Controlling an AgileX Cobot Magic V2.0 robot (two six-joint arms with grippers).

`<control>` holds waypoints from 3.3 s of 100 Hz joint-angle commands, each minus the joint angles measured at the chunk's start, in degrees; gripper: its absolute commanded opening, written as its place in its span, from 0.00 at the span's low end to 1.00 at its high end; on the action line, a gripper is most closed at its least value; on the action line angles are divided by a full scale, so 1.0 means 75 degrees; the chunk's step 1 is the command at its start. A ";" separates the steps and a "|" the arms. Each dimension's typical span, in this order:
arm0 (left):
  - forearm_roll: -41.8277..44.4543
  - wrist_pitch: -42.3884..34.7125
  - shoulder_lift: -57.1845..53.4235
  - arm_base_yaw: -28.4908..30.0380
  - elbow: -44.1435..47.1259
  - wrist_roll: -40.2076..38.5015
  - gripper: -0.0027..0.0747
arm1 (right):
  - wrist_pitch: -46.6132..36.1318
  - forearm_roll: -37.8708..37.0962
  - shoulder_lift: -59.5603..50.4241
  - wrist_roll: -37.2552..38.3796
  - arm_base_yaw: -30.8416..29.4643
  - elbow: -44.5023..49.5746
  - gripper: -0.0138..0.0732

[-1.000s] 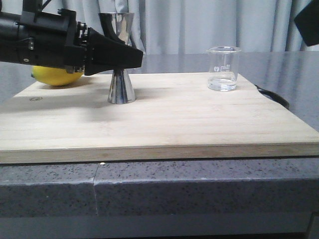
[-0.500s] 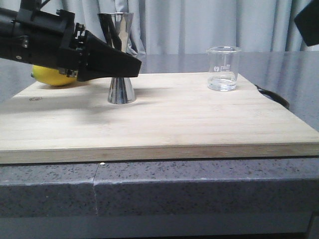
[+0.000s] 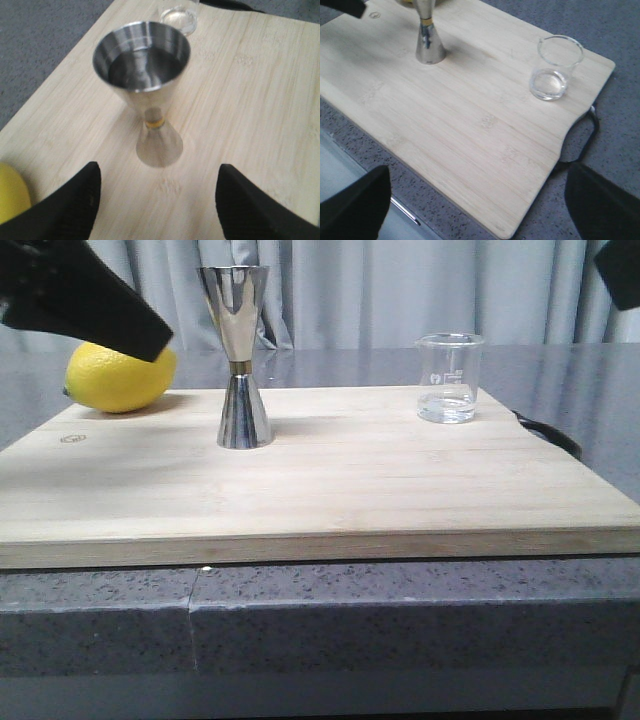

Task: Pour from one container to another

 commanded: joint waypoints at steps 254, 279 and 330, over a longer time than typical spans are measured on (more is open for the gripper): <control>0.7475 -0.3021 -0.8460 0.1539 0.3985 -1.1643 0.01 | 0.2254 -0.0899 -0.0737 0.1715 -0.3726 -0.1228 0.08; 0.7458 -0.5140 -1.0057 0.1683 0.6546 -1.1643 0.01 | 0.2254 -0.0899 -0.0737 0.1715 -0.3726 -0.1228 0.08; 0.7330 -0.7191 -1.0716 0.1451 0.7721 -1.1643 0.01 | 0.2287 -0.0899 -0.0737 0.1715 -0.3726 -0.1228 0.08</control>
